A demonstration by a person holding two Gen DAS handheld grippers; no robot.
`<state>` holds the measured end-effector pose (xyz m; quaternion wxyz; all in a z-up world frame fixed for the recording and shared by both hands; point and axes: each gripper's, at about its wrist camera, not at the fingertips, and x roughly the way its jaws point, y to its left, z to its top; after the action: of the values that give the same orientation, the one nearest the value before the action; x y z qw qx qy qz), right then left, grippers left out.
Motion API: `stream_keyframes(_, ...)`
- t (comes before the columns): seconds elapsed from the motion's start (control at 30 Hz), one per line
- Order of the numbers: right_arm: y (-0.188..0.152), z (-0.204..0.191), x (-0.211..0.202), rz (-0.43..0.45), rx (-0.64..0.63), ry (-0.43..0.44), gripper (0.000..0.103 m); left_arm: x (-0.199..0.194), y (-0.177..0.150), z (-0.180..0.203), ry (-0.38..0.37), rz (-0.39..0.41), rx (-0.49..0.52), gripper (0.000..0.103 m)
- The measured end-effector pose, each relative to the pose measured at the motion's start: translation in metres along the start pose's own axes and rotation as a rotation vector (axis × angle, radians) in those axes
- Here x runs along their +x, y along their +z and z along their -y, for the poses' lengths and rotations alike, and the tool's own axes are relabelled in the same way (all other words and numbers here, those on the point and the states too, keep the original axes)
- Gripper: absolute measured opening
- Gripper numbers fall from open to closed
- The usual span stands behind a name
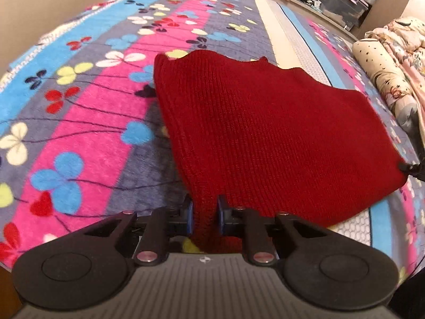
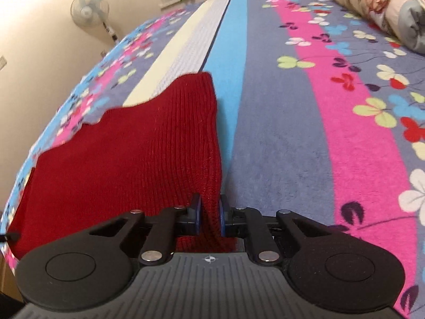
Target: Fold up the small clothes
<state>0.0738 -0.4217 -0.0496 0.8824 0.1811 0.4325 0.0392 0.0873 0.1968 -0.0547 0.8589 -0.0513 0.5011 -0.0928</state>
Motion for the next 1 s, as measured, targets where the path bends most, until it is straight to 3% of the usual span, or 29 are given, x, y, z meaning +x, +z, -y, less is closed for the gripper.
stream_keyframes(0.07,-0.001,0.003,-0.001,-0.016,0.029,-0.019,0.013,-0.001,-0.003,-0.003,0.019,0.003,-0.032,0.019)
stream_keyframes(0.17,-0.003,-0.005,0.0,-0.023,-0.029,-0.101,0.018,-0.008,-0.008,-0.006,0.046,0.029,-0.096,0.027)
stream_keyframes(0.23,-0.004,-0.013,-0.005,-0.004,-0.09,-0.133,0.024,-0.013,-0.012,-0.005,0.068,0.042,-0.113,0.046)
stream_keyframes(0.3,-0.003,-0.022,-0.013,0.044,-0.163,-0.179,0.028,-0.021,-0.018,-0.002,0.092,0.064,-0.108,0.058)
stream_keyframes(0.4,-0.001,-0.031,-0.023,0.116,-0.251,-0.237,0.032,-0.033,-0.029,0.009,0.129,0.13,-0.097,0.066)
stream_keyframes(0.5,0.004,-0.032,-0.032,0.169,-0.273,-0.225,0.032,-0.037,-0.043,0.022,0.161,0.157,-0.111,0.077)
stream_keyframes(0.63,0.009,-0.033,-0.046,0.23,-0.304,-0.205,0.035,-0.037,-0.06,0.038,0.188,0.157,-0.197,0.084)
stream_keyframes(0.73,0.012,-0.03,-0.051,0.241,-0.3,-0.188,0.036,-0.03,-0.068,0.043,0.181,0.143,-0.331,0.084)
stream_keyframes(0.83,0.014,-0.027,-0.055,0.245,-0.302,-0.166,0.036,-0.015,-0.069,0.047,0.177,0.124,-0.401,0.084)
stream_keyframes(1.0,0.019,-0.024,-0.06,0.266,-0.311,-0.164,0.038,0.006,-0.066,0.051,0.117,0.146,-0.528,0.085)
